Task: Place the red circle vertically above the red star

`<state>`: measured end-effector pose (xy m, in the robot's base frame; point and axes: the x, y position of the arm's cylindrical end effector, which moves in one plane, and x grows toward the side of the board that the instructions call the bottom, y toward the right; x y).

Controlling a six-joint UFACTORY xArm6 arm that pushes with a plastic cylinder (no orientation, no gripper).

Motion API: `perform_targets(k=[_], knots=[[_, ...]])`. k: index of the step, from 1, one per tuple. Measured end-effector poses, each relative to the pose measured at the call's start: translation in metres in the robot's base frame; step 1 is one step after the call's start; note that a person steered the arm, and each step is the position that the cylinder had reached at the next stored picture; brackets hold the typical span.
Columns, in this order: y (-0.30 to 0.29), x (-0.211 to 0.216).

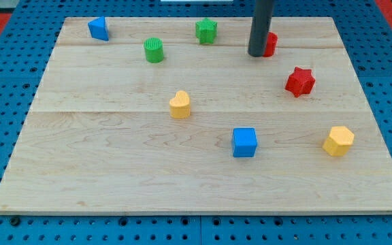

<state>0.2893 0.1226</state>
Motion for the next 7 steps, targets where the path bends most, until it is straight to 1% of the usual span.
perform_targets(k=[1, 2, 4, 5, 7], knots=[[0.024, -0.009], [0.037, -0.009], [0.053, -0.027], [0.048, -0.007], [0.0, 0.071]])
